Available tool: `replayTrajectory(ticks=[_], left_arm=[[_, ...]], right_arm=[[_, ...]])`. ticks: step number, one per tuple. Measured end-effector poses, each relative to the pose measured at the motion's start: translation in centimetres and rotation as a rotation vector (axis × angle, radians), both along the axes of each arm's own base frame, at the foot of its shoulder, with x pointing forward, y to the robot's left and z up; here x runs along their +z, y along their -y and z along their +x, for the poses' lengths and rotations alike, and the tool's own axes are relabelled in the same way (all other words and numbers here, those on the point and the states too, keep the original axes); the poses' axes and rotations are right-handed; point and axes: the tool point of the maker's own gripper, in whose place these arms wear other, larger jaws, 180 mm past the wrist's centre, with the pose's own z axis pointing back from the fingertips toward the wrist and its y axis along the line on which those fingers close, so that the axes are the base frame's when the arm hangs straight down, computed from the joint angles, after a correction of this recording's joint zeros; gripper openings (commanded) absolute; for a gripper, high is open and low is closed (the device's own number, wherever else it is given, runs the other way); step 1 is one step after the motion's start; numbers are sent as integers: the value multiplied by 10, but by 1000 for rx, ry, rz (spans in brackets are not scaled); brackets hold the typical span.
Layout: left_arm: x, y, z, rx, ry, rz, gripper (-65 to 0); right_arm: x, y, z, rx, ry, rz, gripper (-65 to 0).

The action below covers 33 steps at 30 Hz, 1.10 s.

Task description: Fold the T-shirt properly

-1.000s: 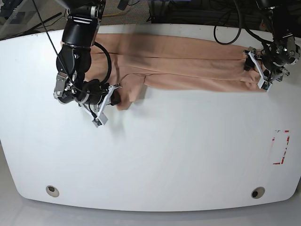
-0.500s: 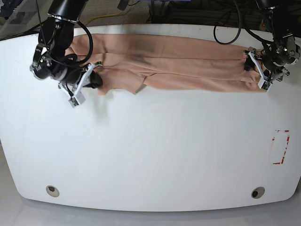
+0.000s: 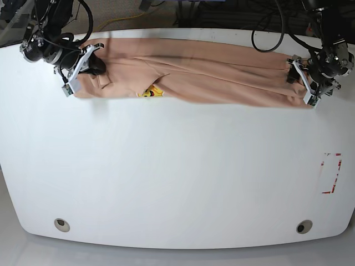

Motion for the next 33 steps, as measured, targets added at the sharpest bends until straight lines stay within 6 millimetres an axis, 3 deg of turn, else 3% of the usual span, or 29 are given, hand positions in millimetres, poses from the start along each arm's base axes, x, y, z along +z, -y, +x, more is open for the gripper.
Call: replayTrajectory(ticks=[2, 7, 10, 15, 19, 24, 27, 30, 33], left_arm=[[0, 0, 0, -2, 1, -1, -236], [0, 0, 0, -2, 1, -1, -236], [0, 0, 0, -2, 1, 0, -236], [1, 0, 0, 1, 2, -1, -236], [5, 4, 4, 9, 24, -45, -231], [26, -6, 14, 83, 122, -136, -229], [32, -9, 16, 92, 141, -156, -229], [37, -5, 17, 52, 138, -150, -229], [38, 13, 23, -7, 144, -170, -229]], right_arm=[[-4, 11, -6, -25, -19, -40, -648], [-16, 33, -17, -53, -80, -153, -349], [-12, 35, -16, -58, -69, -165, -235], [18, 25, -3, -47, 47, -115, -216], [25, 5, -2, -26, 78, -6, -212], [2, -17, -11, 47, 0, -47, -212], [-16, -19, -15, 64, -46, -152, -212], [-30, -20, -15, 72, -53, -258, -212], [-41, -24, -5, 99, -36, -341, -212]])
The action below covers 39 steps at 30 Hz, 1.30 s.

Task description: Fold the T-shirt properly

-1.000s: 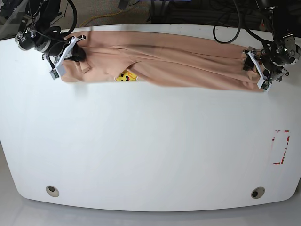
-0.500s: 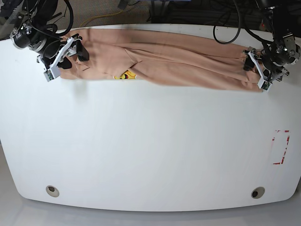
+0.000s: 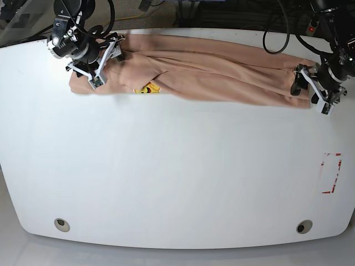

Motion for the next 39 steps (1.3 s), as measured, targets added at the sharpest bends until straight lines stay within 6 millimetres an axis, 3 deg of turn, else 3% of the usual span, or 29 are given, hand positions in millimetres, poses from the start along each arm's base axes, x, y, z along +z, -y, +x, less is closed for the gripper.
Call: replayTrajectory(ticks=[7, 10, 13, 17, 22, 27, 33, 39], left_arm=[[-8, 6, -8, -8, -34, -8, -229], [0, 10, -3, -9, -1, -49, -228], [17, 11, 4, 16, 68, -129, -192], [20, -7, -5, 81, 32, -166, -147], [20, -40, -20, 185, 15, -168, -146], [10, -33, -21, 195, -1, -224, -146], [-28, -41, -46, 263, -123, -267, -146], [-33, -28, -43, 281, -101, -338, -146]], right_arm=[[-12, -9, 45, -26, 81, 47, -212], [-13, -14, 76, -40, 110, 88, -212], [-15, -20, 93, -41, 116, 122, -212], [-15, -20, 98, -39, 110, 121, -212], [-15, -20, 101, -38, 107, 118, -212], [-15, -21, 101, -38, 107, 119, -212], [-15, -21, 100, -40, 106, 120, -212], [-15, -21, 100, -39, 106, 122, -212]])
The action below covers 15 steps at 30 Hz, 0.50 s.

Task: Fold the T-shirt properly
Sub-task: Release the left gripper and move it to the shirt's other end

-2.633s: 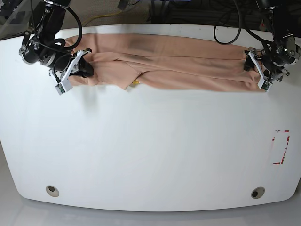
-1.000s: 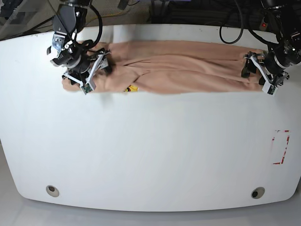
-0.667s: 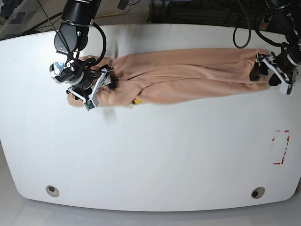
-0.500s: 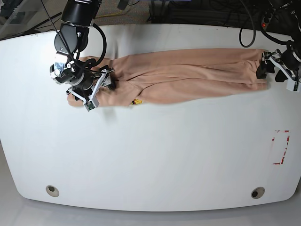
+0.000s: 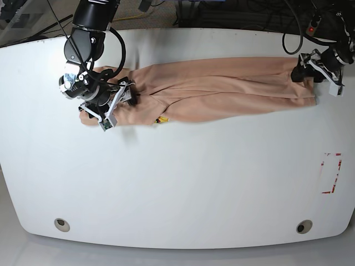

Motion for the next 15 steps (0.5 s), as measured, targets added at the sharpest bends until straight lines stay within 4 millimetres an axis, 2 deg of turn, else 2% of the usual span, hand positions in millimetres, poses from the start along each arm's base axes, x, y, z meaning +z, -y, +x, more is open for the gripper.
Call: replayTrajectory(ticks=[6, 8, 9, 12, 14, 15], left_arm=[[-1, 2, 0, 6, 5, -6, -151], [-2, 4, 1, 0, 4, -10, -174], [-2, 6, 1, -5, 4, -13, -199], [-3, 11, 2, -14, 1, -19, -375], [-6, 12, 0, -19, -11, -17, -476], [-7, 13, -1, -22, -16, -18, -506]], right_arm=[[0, 0, 0, 0, 0, 0, -212], [0, 0, 0, 0, 0, 0, -212], [0, 0, 0, 0, 0, 0, -212], [0, 0, 0, -1, 1, 0, -212], [0, 0, 0, -1, 2, 0, -212], [0, 0, 0, -1, 2, 0, -212]])
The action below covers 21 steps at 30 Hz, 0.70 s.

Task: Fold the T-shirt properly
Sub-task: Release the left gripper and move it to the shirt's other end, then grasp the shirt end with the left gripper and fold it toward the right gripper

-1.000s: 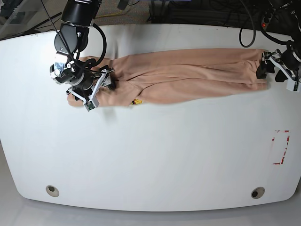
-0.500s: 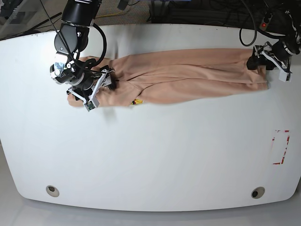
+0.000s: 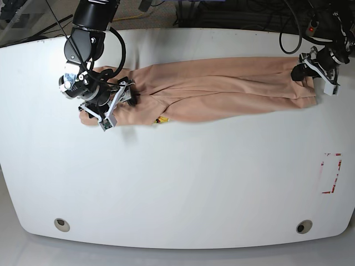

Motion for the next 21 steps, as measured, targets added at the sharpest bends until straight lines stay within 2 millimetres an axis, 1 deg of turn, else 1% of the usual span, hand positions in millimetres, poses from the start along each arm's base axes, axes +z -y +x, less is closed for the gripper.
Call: replayTrajectory(ticks=[3, 5, 7, 9, 11, 13, 18, 20, 21], left_arm=[[-2, 11, 0, -53, -15, 13, -522], [2, 22, 4, -96, -8, 27, -524], [20, 27, 14, -128, 48, 62, -524], [35, 28, 18, -154, 86, 106, -524], [56, 34, 23, -186, 144, 144, -524], [67, 48, 26, -247, 164, 183, -524], [95, 111, 37, -430, 281, 162, -524], [95, 127, 40, -464, 289, 139, -522], [91, 135, 41, -478, 266, 131, -521]], right_arm=[[0, 0, 0, -2, 0, 0, -212], [0, 0, 0, -2, 0, 0, -212], [0, 0, 0, -2, 0, 0, -212], [0, 0, 0, -2, 2, 4, -212], [0, -1, 0, -2, 2, 7, -212], [0, 0, 0, -3, 1, 2, -212], [0, 0, 0, -3, 2, 5, -212], [0, 0, 0, -2, 3, 6, -212], [0, 0, 0, -3, 3, 4, -212]])
